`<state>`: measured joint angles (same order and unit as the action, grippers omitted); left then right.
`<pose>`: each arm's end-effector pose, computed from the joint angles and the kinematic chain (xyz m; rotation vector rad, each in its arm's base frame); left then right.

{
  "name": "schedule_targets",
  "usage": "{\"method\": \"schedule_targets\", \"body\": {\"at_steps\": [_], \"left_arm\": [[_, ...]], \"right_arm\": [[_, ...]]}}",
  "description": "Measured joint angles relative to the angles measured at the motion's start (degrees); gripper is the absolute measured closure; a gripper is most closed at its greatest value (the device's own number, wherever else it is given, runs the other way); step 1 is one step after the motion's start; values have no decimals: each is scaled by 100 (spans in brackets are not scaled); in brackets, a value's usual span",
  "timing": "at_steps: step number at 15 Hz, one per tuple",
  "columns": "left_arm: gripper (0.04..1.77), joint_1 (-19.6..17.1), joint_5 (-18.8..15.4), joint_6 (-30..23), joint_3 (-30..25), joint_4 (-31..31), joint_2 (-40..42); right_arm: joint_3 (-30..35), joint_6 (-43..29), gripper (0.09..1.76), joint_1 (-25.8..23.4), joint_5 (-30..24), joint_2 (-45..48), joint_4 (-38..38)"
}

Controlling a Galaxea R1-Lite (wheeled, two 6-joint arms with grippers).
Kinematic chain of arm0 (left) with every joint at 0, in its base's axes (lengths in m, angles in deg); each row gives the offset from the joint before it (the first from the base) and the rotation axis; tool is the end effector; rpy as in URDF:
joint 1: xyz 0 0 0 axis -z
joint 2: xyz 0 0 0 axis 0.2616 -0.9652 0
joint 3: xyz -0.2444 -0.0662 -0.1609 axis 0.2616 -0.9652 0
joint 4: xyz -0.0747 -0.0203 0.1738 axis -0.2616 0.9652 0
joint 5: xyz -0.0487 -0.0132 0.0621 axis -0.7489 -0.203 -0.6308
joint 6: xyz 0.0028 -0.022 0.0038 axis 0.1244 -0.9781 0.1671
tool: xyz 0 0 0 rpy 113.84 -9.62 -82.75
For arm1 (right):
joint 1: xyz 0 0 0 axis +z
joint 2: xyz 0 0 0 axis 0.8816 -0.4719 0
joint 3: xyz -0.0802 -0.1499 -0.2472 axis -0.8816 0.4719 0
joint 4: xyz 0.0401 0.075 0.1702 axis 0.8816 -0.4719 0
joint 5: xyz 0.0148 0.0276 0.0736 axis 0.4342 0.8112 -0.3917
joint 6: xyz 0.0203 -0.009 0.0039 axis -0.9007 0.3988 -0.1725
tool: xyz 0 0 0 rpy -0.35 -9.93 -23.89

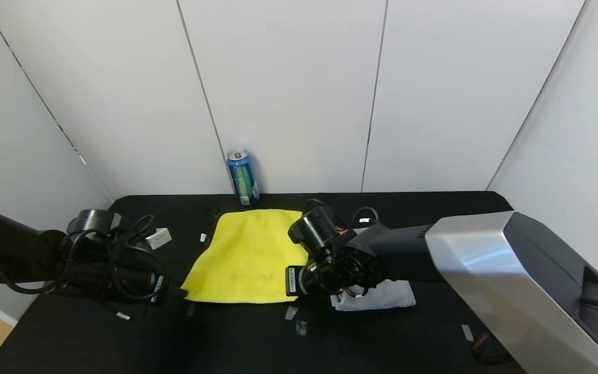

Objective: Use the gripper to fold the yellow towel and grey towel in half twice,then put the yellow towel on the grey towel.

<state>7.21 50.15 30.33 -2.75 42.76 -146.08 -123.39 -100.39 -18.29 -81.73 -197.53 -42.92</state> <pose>0.3210 0.0344 0.0775 -0.1066 0.9925 -0.4315 0.3539 0.3378 0.0706 0.2069 1.0187 0.4760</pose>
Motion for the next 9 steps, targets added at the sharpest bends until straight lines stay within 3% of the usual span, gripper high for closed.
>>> {"method": "schedule_targets", "body": {"at_steps": [9], "left_arm": [[171,-6,87,18,-610,-645,553]], "right_arm": [[367,11,171,218,49,463,-21]]}}
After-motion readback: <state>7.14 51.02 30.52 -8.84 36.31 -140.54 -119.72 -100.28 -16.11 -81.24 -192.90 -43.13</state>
